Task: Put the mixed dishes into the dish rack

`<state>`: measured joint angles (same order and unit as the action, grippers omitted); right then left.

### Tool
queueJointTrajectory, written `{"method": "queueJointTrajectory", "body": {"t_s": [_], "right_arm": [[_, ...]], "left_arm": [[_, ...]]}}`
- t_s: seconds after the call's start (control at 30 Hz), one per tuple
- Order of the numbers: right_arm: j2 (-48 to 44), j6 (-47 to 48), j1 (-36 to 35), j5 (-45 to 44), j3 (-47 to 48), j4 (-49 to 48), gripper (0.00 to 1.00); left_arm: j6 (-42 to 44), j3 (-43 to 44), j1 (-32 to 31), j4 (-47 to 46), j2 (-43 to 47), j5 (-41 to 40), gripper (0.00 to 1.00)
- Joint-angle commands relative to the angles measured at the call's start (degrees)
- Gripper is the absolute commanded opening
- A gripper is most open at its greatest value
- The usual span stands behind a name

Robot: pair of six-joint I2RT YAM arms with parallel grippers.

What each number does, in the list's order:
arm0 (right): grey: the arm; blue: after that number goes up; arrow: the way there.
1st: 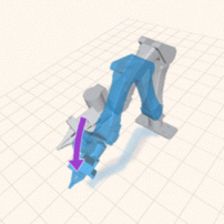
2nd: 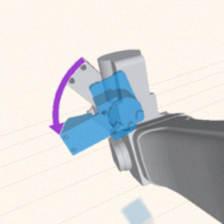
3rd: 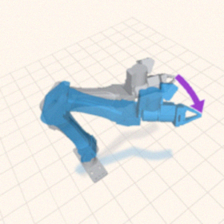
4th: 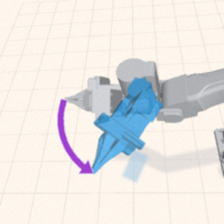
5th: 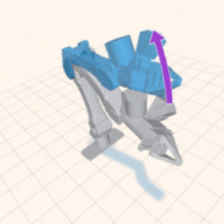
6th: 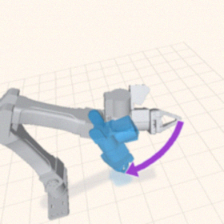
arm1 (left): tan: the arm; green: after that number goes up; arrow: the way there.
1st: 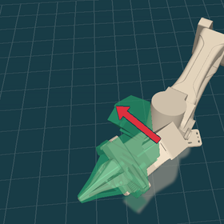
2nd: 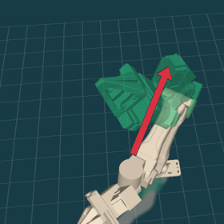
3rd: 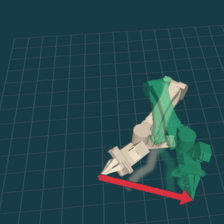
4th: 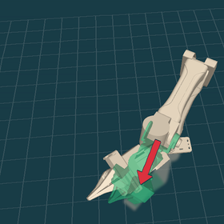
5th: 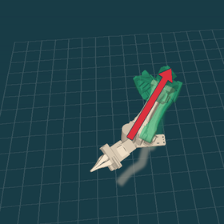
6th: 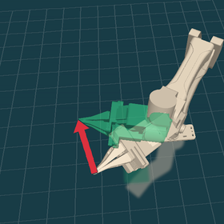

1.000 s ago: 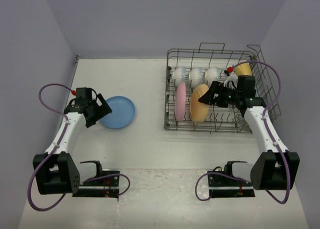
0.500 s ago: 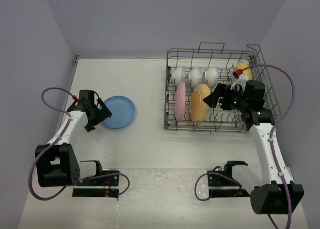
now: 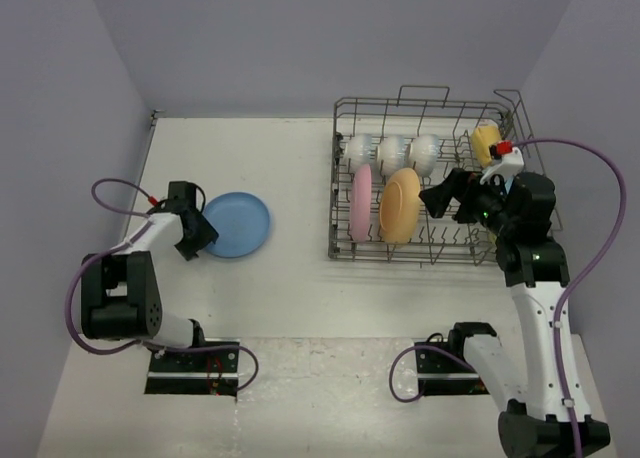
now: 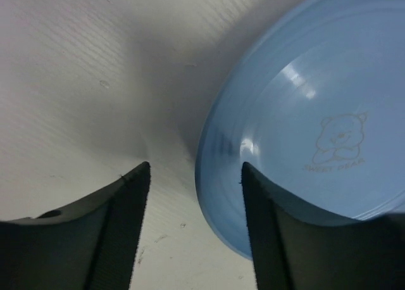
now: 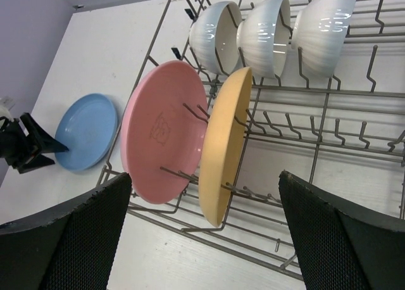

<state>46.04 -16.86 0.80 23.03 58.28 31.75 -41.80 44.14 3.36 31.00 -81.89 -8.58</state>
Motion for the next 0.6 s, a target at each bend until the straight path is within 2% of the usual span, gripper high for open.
{"method": "queueJointTrajectory", "body": {"t_s": [0.0,0.17,0.2,0.27,0.4,0.57], "right_arm": [[-0.2,1.1,0.0,-0.6,2.3,1.4,0.99],[-0.8,6.6,-0.8,2.0,3.7,3.2,0.99],[-0.9,7.4,-4.3,1.2,4.4,3.5,0.99],[-0.4,9.2,-11.3,-3.1,5.5,3.1,0.99],[2.4,11.9,-22.6,-3.4,7.3,0.9,0.99],[9.0,21.2,-37.4,-7.6,11.4,-0.8,0.99]], "left_arm": [[-1.9,0.0,0.2,-4.5,-2.7,-3.3,0.55],[-2.1,0.8,0.0,-4.8,-5.0,-3.8,0.2],[-2.1,0.9,0.0,-4.5,-4.8,-4.1,0.11],[-2.1,1.3,0.0,-3.9,-3.7,-5.3,0.0],[-1.7,2.8,-0.5,-0.9,-1.5,-6.2,0.0],[0.1,5.6,-2.1,6.8,3.2,-7.5,0.0]]}}
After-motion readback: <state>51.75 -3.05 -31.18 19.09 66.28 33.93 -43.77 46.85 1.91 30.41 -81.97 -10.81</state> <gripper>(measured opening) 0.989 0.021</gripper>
